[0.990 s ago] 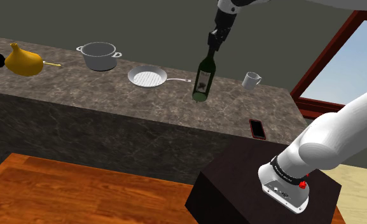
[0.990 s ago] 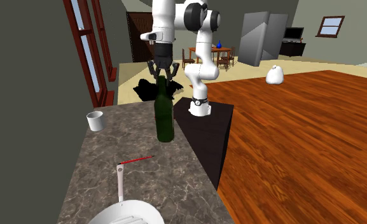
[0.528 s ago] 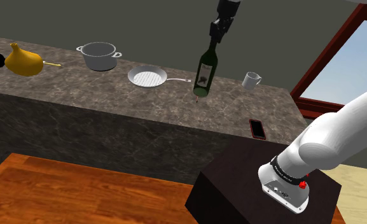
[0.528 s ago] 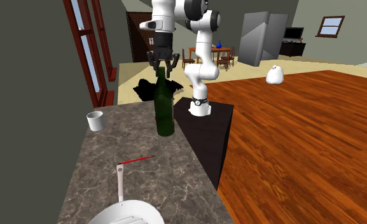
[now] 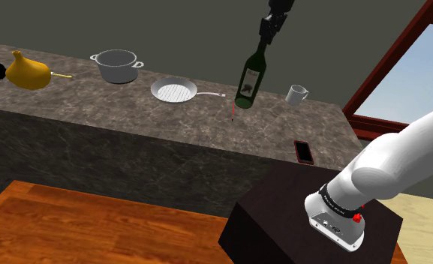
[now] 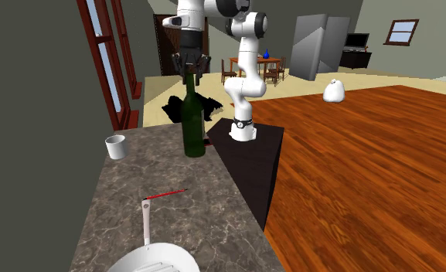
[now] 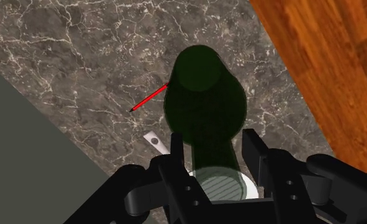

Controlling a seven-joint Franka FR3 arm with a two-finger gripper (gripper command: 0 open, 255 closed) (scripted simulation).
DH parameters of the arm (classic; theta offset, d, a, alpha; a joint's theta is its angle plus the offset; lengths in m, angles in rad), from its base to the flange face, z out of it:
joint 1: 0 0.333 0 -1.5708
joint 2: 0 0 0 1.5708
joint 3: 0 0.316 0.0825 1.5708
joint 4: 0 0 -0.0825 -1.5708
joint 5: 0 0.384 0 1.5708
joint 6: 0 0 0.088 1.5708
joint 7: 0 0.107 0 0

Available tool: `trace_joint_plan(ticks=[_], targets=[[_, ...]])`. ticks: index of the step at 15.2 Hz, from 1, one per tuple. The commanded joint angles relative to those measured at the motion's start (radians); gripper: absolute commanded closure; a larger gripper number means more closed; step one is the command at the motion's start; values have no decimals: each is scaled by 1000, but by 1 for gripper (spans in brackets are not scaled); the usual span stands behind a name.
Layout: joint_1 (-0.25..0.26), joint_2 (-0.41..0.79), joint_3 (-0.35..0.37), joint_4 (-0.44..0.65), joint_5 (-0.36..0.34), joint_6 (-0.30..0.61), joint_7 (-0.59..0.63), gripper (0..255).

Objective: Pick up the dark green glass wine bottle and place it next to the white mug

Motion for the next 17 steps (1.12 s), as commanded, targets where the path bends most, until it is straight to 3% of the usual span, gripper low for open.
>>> trace_joint_plan(ticks=[1,9,17], targets=[[-20,-23,-30,-22,-2,1,-50,255],[-91,-83,-150,-75,-19,-2,-236,255],[-159,-76,-282,-55,-31,-10,-433,255]])
